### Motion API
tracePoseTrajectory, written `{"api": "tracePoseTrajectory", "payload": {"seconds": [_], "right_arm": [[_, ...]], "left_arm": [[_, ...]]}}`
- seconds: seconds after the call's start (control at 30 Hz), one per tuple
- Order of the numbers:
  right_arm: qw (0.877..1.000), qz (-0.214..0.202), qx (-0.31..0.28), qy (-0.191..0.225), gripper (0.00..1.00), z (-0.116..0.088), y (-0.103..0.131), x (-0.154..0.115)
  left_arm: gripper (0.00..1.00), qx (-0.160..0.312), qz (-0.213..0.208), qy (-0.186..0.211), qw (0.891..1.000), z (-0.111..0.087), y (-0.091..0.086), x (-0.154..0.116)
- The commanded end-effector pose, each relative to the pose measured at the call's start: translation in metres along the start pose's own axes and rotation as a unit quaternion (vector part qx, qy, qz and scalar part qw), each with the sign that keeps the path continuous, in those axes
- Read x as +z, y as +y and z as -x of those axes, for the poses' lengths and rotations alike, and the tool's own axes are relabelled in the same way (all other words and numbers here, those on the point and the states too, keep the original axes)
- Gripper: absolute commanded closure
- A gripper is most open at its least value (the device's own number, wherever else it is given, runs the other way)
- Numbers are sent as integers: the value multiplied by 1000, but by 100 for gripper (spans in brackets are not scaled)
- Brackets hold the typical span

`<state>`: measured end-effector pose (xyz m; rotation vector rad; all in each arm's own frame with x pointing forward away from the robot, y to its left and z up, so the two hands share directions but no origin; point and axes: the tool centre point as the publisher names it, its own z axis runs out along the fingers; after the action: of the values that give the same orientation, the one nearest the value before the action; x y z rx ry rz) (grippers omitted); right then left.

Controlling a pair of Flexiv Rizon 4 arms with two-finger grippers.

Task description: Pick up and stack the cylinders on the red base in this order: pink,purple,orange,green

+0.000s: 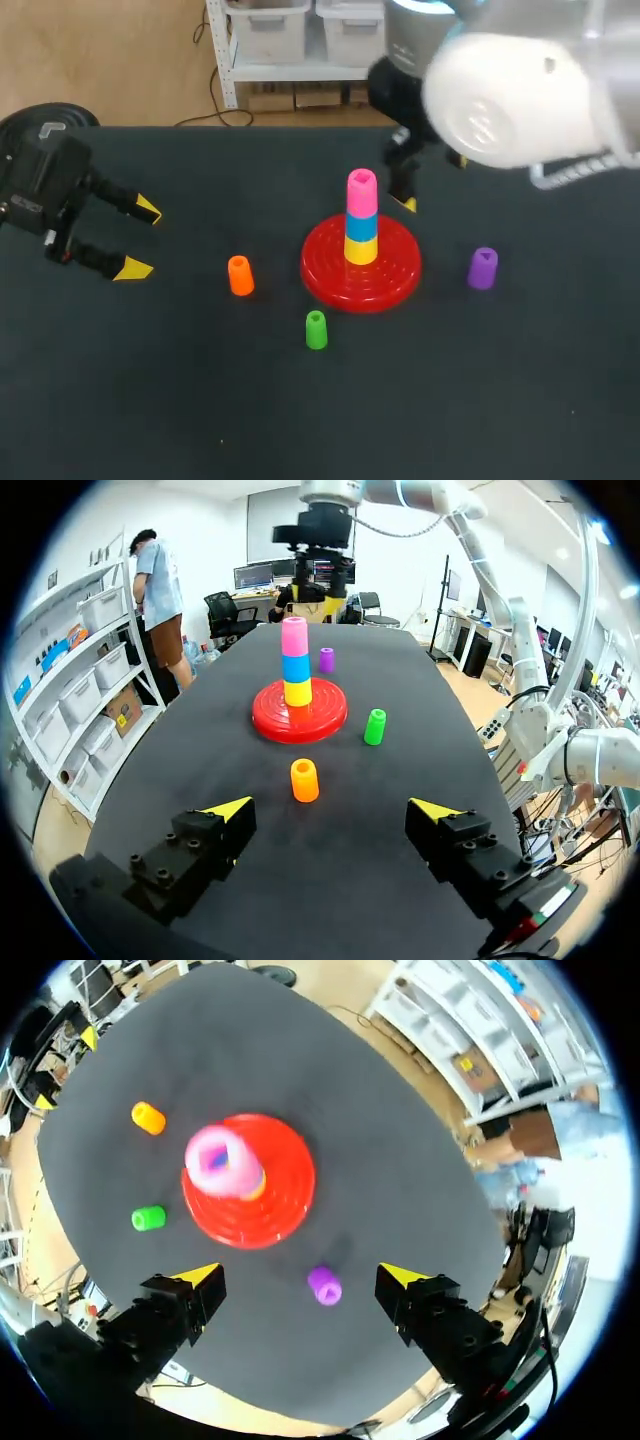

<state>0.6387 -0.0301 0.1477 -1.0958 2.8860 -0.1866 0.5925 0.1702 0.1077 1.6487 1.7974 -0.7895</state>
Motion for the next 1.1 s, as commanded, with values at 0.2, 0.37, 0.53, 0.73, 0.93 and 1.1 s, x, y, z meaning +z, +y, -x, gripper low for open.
{"api": "tracePoseTrajectory", "payload": {"seconds": [0.2,0.37,0.53,0.73,0.93,1.1], "right_arm": [[997,9,35,-72,0,-62,-8,37],[996,12,59,-72,0,-69,-26,58],[994,22,68,-82,0,-69,-38,67],[994,40,65,-82,0,-64,-43,84],[995,46,62,-65,0,-57,-46,105],[996,47,61,-50,0,-54,-45,117]], "left_arm": [[0,1,0,-1,1000,-1,0,0],[0,1,0,-1,1000,-1,0,0],[0,1,0,-1,1000,-1,0,0],[0,1,0,-1,1000,-1,0,0],[0,1,0,-1,1000,-1,0,0],[0,1,0,-1,1000,-1,0,0]]}}
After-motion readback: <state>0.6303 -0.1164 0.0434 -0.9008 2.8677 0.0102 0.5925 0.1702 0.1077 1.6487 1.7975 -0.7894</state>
